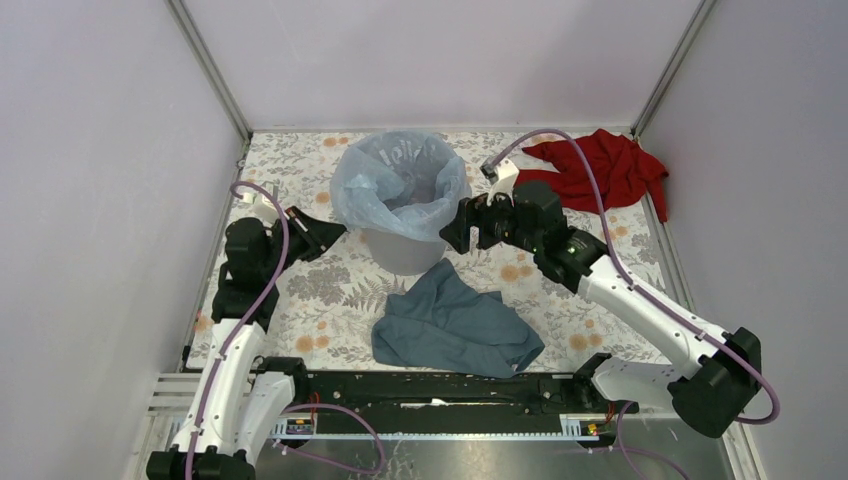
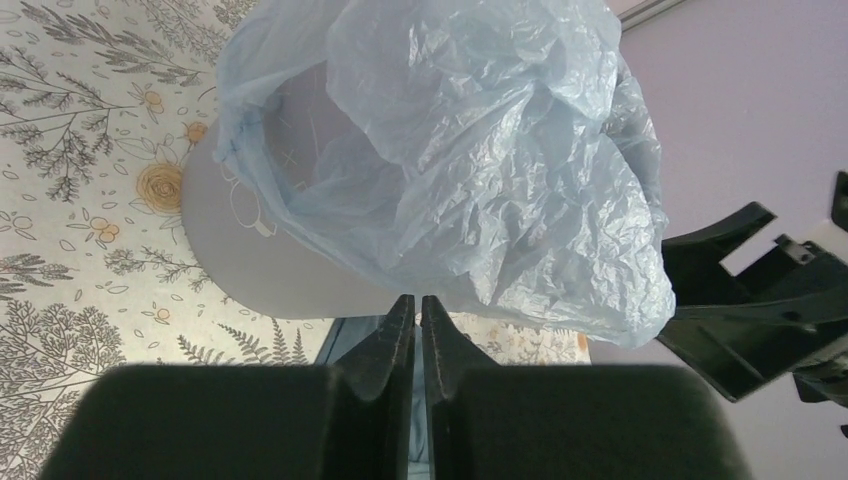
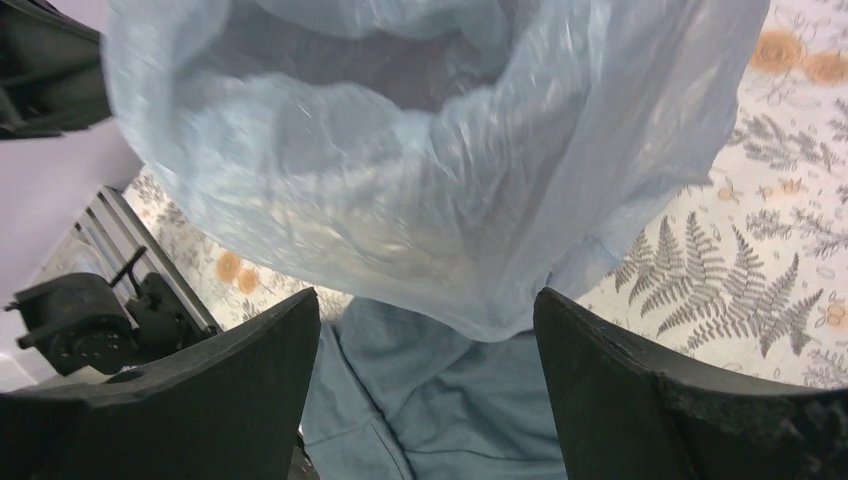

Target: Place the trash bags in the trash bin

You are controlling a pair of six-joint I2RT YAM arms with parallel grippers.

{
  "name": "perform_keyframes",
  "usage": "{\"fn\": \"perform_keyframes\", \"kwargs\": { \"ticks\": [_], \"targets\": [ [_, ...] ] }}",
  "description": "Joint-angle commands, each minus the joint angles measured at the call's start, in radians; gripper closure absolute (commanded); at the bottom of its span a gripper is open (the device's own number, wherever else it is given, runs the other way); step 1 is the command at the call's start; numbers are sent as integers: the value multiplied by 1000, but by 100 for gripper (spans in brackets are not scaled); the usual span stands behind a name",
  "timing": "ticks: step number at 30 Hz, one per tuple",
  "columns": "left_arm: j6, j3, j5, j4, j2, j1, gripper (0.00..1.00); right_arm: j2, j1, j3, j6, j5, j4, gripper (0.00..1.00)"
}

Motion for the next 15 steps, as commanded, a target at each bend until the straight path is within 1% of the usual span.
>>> {"fn": "perform_keyframes", "kwargs": {
  "ticks": [1, 3, 5, 6, 7, 8, 9, 10, 13, 15],
  "targets": [
    [28, 3, -26, 6, 1, 1, 96, 0, 1, 130, 17, 12, -35, 15],
    [34, 4, -27, 12, 26, 2, 100, 22, 1, 200, 11, 15, -78, 13],
    [38, 6, -18, 19, 46, 1, 100, 49, 1, 267, 3, 16, -106, 9],
    [41, 10, -15, 20, 45, 1, 98, 64, 1, 298, 0, 15, -119, 6],
    [49, 13, -18, 16, 40, 2, 93, 87, 1, 337, -2, 12, -135, 3],
    [64, 23, -32, 1, 31, 1, 85, 114, 1, 385, -4, 5, -166, 2],
    [83, 34, -57, -22, 18, 1, 73, 150, 1, 438, -4, -6, -194, 2],
    [100, 49, -93, -47, 6, 1, 55, 196, 1, 488, 3, -16, -210, 2],
    [131, 68, -133, -85, -9, 2, 30, 291, 1, 595, 44, -26, -213, 2],
    [143, 69, -99, -67, 20, 2, 24, 361, 1, 662, 67, -14, -221, 4]
  ]
}}
